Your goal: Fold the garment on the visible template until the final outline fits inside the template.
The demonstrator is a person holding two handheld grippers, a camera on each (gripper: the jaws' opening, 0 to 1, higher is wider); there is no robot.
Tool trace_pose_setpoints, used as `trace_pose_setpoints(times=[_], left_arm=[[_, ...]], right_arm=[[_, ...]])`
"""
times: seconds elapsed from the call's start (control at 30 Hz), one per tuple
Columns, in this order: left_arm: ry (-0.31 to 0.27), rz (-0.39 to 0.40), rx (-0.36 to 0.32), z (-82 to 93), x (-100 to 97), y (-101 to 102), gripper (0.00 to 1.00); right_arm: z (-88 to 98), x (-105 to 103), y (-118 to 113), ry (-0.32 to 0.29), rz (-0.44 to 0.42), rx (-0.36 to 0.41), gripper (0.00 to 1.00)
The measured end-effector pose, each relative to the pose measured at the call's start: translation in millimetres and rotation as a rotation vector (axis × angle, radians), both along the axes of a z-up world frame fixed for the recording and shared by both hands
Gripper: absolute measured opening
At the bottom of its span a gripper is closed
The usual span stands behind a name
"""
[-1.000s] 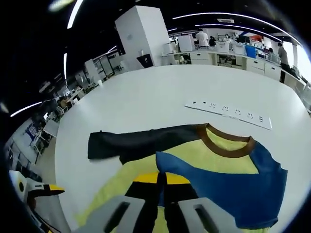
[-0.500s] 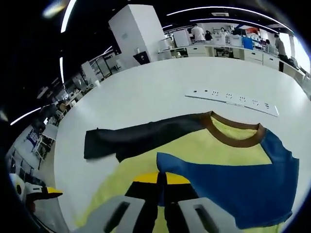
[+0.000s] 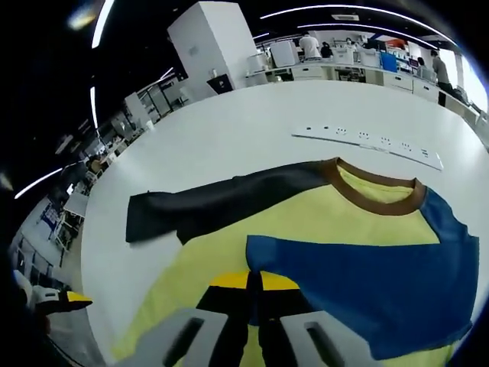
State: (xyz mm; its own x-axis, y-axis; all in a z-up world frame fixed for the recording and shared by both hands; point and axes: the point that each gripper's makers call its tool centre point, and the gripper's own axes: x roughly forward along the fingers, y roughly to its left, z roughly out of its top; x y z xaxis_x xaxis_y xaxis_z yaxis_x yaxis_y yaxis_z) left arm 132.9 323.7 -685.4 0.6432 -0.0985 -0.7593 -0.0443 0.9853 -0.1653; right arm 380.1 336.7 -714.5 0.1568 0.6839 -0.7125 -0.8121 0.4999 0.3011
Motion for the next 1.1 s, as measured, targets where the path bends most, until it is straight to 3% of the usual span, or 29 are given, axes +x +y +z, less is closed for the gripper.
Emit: trace_pose_setpoints(times=[0.17, 0.3, 0.67, 0.87, 1.1], left_arm=[[-0.002, 0.003, -0.003, -0.6, -0.9, 0.0, 0.99], [0.002, -0.003, -0.003, -1.6, -1.6, -0.9, 0.99], [-0.002, -0.017, 0.004, -0.5, 3.2, -1.0, 0.99], [-0.007, -0.016, 0.006, 2.0, 3.4, -1.3, 0.99], [-0.015, -0.009, 0.012, 5.3, 4.0, -0.7, 0.99]], right_arm=[[-7.4, -4.0, 0.3, 0.0, -0.001, -0.011, 0.0], [-11.8, -7.8, 1.7, -0.034, 0.031, -0.023, 0.0], [-10.0, -8.8, 3.7, -0.04, 0.052, -0.012, 0.06], [9.6, 2.9, 3.0, -0.064, 0.018, 0.043, 0.27], [39.4, 18.7, -5.2, -0.097, 0.011, 0.101, 0.36]])
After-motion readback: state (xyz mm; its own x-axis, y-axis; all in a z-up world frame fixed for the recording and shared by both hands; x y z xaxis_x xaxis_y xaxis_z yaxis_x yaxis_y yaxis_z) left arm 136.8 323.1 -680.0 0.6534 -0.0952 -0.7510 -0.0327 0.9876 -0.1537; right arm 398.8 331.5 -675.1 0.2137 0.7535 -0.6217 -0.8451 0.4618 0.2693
